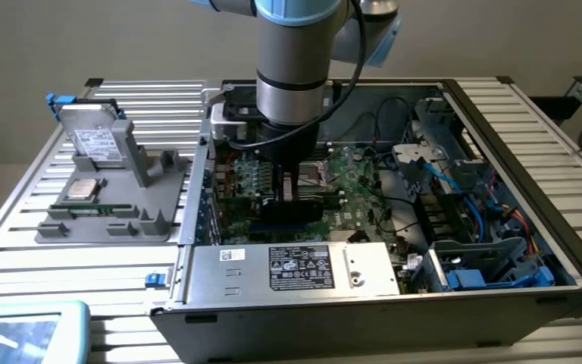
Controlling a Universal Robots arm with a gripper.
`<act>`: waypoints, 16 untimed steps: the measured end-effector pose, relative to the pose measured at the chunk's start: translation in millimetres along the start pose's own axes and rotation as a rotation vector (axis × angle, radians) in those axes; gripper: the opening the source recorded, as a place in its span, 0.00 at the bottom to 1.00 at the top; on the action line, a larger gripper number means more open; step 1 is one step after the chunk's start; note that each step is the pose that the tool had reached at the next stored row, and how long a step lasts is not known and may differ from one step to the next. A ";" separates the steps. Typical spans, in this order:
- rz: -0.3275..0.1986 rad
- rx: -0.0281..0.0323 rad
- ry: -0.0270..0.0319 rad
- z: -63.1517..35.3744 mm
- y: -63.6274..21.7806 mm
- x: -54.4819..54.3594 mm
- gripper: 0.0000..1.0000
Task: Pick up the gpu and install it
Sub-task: 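Insert the gpu into the slot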
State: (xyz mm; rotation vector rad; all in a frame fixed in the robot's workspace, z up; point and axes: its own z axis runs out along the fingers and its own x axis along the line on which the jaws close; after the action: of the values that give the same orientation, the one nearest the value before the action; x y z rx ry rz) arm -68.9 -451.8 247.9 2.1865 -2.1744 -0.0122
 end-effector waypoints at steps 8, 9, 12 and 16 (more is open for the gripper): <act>0.000 0.0020 0.0002 0.1 0.1 -1.5 0.27; 0.000 0.0020 0.0001 0.2 0.2 -1.7 0.27; -0.001 0.0023 0.0002 0.2 0.2 -1.8 0.27; -0.001 0.0023 0.0002 0.1 0.3 -1.8 0.27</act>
State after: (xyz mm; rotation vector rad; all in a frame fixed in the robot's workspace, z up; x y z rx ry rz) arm -69.2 -450.0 247.8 2.1883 -2.1747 -0.0095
